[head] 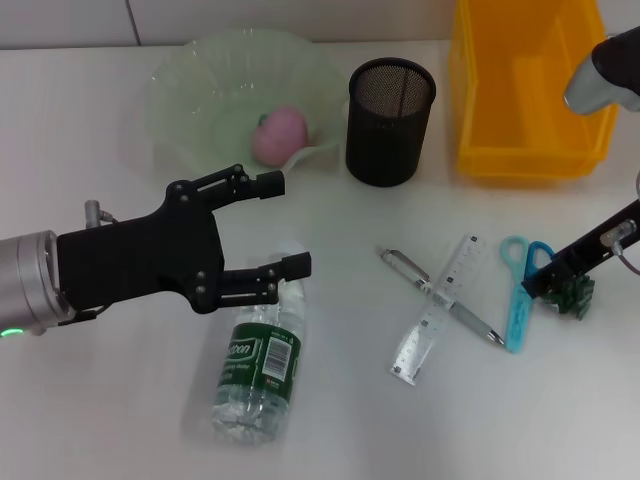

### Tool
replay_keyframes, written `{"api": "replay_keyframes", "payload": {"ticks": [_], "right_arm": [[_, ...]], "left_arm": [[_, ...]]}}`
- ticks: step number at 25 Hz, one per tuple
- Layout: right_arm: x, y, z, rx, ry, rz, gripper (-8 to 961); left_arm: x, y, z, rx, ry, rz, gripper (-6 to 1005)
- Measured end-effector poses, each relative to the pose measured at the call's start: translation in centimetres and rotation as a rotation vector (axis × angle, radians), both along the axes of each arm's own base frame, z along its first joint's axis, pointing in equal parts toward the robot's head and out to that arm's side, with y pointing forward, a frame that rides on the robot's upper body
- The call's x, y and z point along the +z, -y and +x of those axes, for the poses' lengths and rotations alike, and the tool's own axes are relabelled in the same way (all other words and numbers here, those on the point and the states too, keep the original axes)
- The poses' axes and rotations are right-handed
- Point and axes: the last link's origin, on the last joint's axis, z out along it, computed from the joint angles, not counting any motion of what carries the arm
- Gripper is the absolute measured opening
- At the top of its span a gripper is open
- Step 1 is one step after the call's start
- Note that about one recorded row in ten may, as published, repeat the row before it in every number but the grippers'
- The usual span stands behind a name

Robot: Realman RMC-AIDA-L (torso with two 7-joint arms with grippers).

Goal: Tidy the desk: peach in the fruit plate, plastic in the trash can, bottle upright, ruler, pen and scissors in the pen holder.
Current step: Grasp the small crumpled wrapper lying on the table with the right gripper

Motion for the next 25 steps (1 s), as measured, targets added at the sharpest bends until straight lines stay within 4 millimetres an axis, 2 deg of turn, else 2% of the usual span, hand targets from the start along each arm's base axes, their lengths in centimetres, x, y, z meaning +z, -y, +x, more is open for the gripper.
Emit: {"api": "replay_keyframes", "payload": {"ticks": [1, 4, 9, 25], "right_arm": [[0.1, 0.1, 0.1, -0.008, 0.001, -0.006, 802], [0.2, 0.2, 0.2, -0.016, 0.002, -0.01, 636], [0.5, 0.3, 0.2, -0.028, -0.002, 0.002, 500], [1.3, 0.8, 0.1, -0.043, -0.008, 0.02, 602]], "left_arm": [[0.0, 0.0, 0.0, 0.0, 0.0, 0.0, 859], [0.0, 0.0, 0.0, 0.0, 0.0, 0.0, 859], [0.0, 0.0, 0.0, 0.003, 0.003, -0.001, 859], [0.1, -0.1, 0.0, 0.007, 0.007, -0.001, 859]]}}
